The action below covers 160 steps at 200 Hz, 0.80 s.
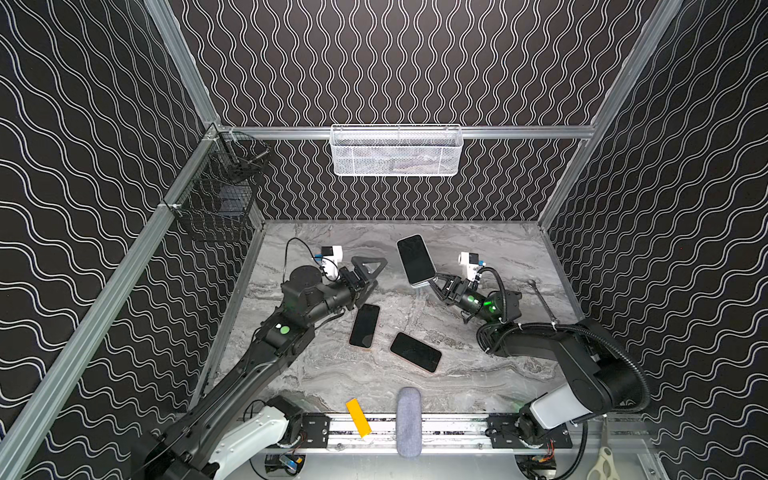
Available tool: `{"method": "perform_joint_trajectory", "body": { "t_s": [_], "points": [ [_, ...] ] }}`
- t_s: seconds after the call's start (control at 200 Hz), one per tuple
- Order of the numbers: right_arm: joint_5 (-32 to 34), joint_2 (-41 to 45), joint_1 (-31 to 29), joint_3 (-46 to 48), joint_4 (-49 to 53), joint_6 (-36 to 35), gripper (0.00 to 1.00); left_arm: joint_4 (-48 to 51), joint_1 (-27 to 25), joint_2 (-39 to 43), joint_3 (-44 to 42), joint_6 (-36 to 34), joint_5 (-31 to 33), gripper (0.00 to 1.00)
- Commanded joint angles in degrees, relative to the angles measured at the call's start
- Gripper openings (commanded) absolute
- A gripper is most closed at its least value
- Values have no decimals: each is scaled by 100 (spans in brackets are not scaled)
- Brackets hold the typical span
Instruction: Take the phone out of the phone case
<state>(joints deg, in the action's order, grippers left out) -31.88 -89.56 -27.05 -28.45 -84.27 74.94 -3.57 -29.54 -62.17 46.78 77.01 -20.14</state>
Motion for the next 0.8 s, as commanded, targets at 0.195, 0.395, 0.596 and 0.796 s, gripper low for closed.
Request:
{"method": "perform_joint_trajectory", "body": {
  "t_s": [0.195, 0.395, 0.596, 0.796],
  "points": [
    [797, -147, -347, -249, -370, -481, 5, 78, -114, -90, -192, 980, -33, 99],
    [1101, -327, -622, -318, -439, -627, 5, -473, -208, -242, -240, 1262, -43, 99],
    [1236, -577, -843, -408, -649, -623, 4, -607, -293, -421, -165, 1266, -60, 99],
    [1378, -668, -1036, -443, -769, -683, 4, -803, -342, -560, -270, 1369, -43, 99]
  ]
}}
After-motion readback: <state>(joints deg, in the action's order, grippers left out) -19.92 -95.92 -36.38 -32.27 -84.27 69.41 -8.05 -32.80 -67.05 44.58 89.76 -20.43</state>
